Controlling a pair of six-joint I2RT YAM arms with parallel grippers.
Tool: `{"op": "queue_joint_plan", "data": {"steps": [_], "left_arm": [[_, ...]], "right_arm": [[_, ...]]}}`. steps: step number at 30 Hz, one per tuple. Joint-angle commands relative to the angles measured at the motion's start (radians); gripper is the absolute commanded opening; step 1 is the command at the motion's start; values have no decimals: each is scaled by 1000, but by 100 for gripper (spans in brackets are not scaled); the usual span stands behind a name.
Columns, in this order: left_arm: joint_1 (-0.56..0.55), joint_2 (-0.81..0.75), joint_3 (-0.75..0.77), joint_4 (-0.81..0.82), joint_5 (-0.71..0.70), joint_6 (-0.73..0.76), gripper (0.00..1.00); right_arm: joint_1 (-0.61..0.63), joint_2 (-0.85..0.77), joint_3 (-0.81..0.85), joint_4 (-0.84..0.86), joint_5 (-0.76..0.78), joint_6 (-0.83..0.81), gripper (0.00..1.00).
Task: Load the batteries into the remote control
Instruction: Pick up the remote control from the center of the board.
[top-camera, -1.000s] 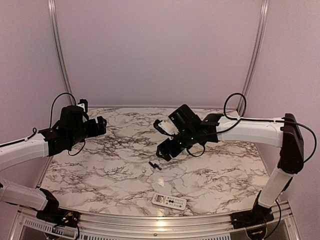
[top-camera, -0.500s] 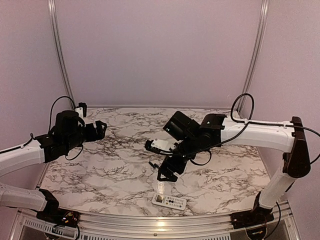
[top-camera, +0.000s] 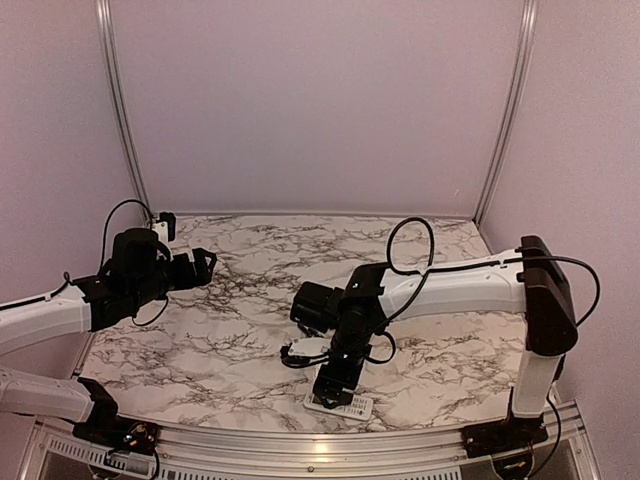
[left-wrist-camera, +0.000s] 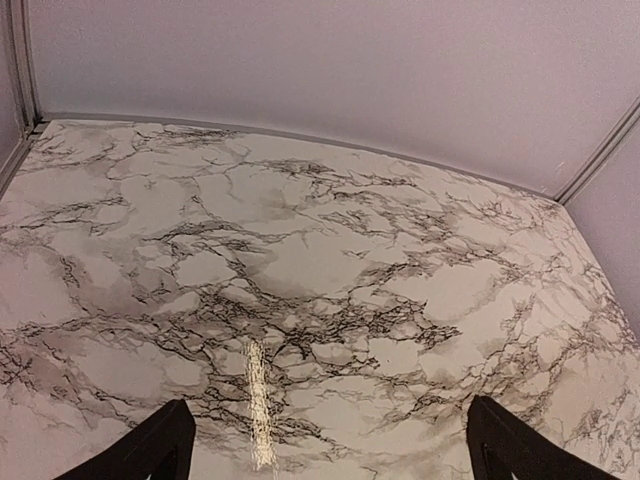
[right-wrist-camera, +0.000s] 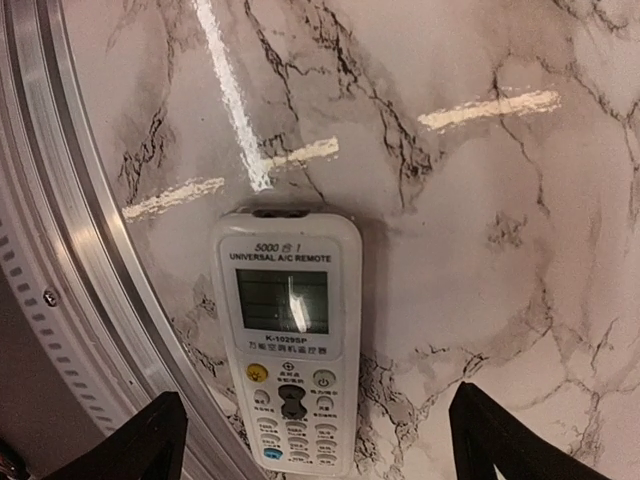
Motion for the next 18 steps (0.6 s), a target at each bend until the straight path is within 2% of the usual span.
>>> {"op": "queue_joint_plan", "data": {"steps": [1, 9, 18], "left_arm": [[-3, -21, -18, 31, 10, -4, 99], [-2, -28, -32, 34, 1, -7, 99], [-2, -51, -40, 26, -12, 5, 99]], "right_arm": [[32, 55, 53, -45, 36, 9, 89], [85, 141, 81, -78, 104, 23, 84], [96, 203, 125, -98, 157, 31, 65]]}}
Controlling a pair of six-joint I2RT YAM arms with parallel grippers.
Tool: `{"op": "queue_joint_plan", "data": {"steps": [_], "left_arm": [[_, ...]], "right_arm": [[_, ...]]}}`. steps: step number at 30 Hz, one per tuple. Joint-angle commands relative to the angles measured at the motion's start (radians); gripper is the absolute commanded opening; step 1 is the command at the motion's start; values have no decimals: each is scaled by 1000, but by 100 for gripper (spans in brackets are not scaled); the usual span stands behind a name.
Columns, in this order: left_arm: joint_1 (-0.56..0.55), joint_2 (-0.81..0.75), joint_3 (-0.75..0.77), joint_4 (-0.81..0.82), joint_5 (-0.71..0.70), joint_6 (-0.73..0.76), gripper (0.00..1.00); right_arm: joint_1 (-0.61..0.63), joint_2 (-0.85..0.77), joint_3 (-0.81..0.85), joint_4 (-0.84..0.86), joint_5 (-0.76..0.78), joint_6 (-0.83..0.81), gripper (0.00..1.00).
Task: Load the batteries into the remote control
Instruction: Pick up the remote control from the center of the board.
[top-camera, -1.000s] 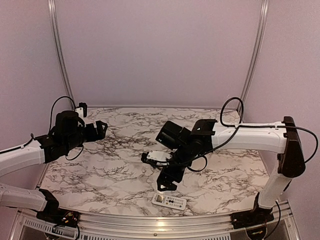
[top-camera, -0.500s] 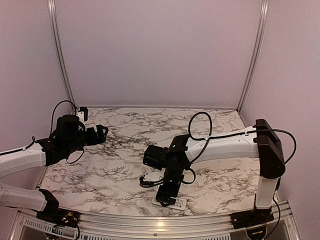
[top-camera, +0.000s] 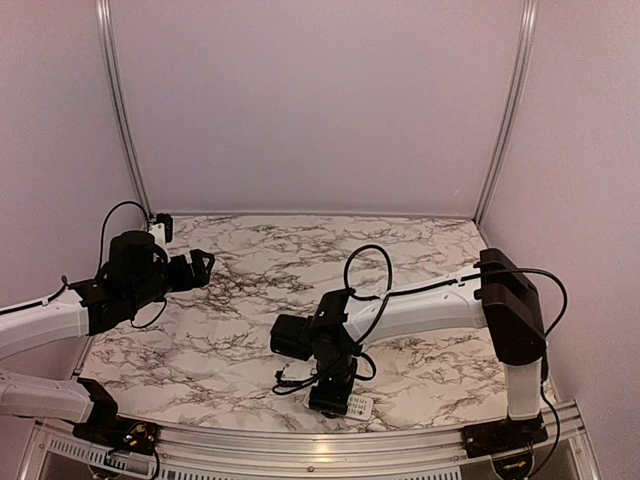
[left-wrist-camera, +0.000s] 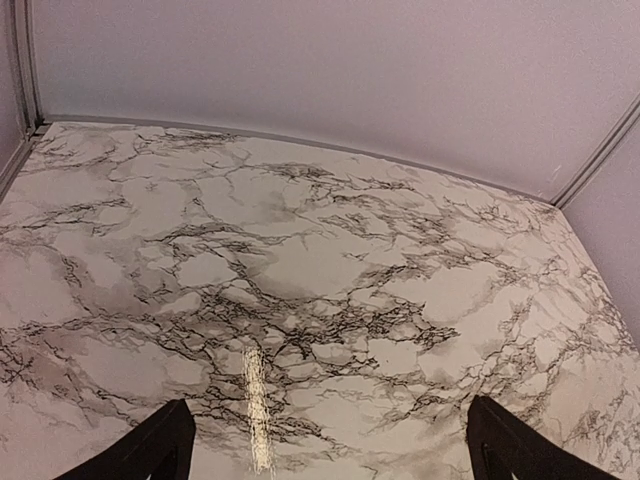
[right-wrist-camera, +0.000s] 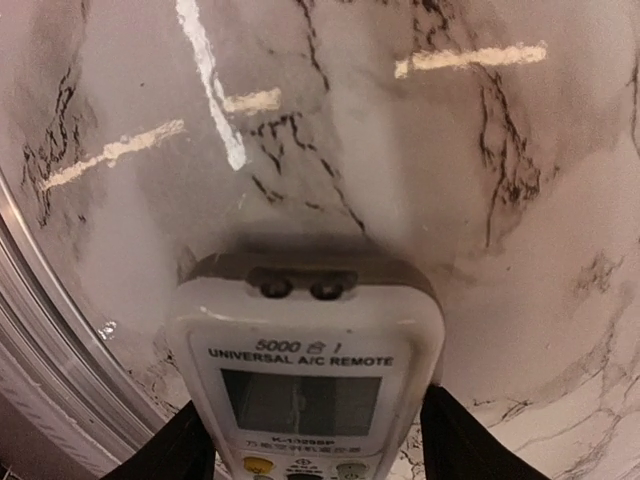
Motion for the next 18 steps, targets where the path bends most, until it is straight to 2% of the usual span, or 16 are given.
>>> {"op": "queue_joint_plan", "data": {"steps": [1, 9, 18], "left_arm": [[-2, -26, -10, 6, -14, 7, 99], [-2, -74, -18, -1, -42, -6, 99], [-2, -155, -25, 94, 25, 38, 99]], "right_arm": [[11, 31, 41, -22, 54, 7, 63], [11, 4, 77, 2, 60, -1, 37], [-130, -209, 159, 205, -125, 12, 29]]}}
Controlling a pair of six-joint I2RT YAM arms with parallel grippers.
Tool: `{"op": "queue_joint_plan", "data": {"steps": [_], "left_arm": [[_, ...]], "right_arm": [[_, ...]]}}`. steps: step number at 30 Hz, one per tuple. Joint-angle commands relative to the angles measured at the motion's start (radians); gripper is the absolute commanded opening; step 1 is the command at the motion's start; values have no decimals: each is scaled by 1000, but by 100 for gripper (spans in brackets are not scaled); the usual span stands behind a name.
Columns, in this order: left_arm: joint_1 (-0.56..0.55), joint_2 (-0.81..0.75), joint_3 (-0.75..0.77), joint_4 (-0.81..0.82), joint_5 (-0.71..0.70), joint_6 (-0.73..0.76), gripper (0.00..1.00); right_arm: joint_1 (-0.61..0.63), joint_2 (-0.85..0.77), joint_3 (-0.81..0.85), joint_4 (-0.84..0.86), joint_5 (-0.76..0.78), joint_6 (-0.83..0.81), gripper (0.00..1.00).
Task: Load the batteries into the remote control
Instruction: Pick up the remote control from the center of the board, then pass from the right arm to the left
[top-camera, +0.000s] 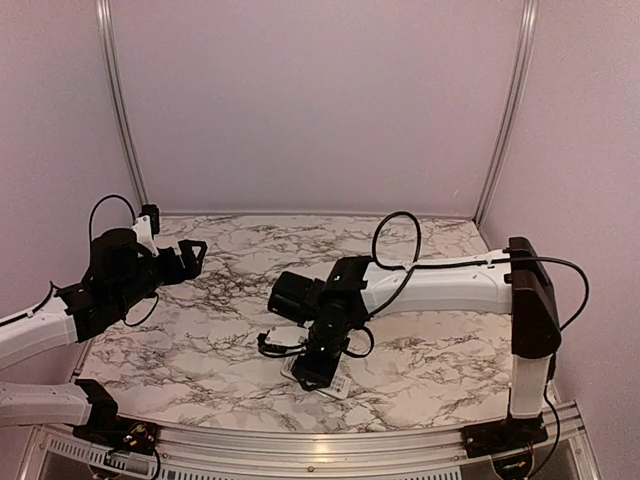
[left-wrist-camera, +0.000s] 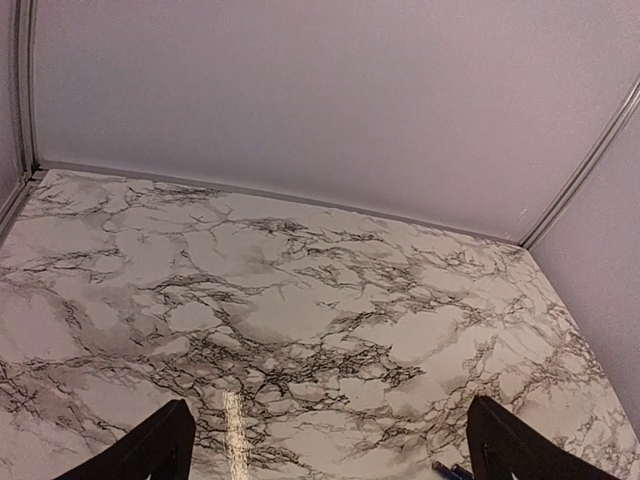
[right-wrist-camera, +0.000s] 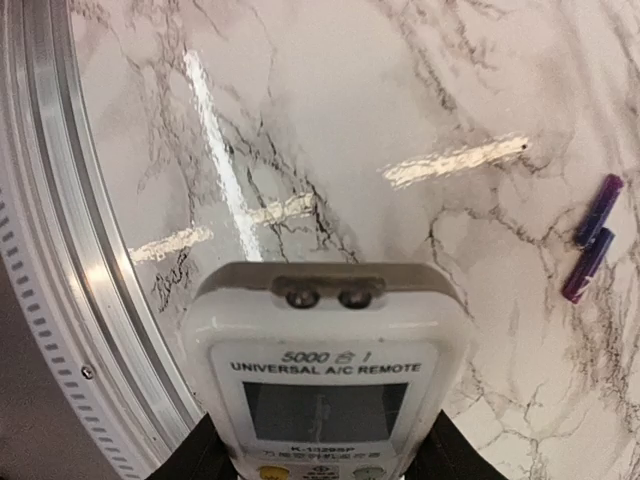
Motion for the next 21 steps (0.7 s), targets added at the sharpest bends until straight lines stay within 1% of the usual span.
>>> {"op": "queue_joint_plan", "data": {"steps": [1, 4, 7, 9, 12, 13, 15, 17, 21], "left_arm": [[-2, -55, -11, 81, 40, 37, 99], [-2, -76, -19, 141, 105, 35, 99], [-2, -70, -21, 210, 227, 35, 99], [-3, -54, -24, 264, 344, 32, 99], [-8, -29, -34, 331, 465, 24, 99], [-16, -25, -39, 354, 489, 23, 99], [-34, -24, -48, 393, 517, 28, 99], [-48, -23, -49, 414, 535, 39, 99], [-86, 12, -36, 450, 609, 66, 99]], "right_arm": [[-102, -181, 69, 184, -102, 12, 29], [-166, -275, 46, 327, -163, 24, 29], [-234, -370, 1, 472, -252, 45, 29], [-284, -432, -48, 583, -336, 79, 29], [-376, -512, -167, 770, -496, 142, 30], [-402, -529, -206, 838, -567, 165, 30], [-442, -555, -269, 954, -653, 222, 30], [-462, -569, -306, 1041, -710, 251, 29], [-476, -583, -343, 1136, -785, 263, 28]]}}
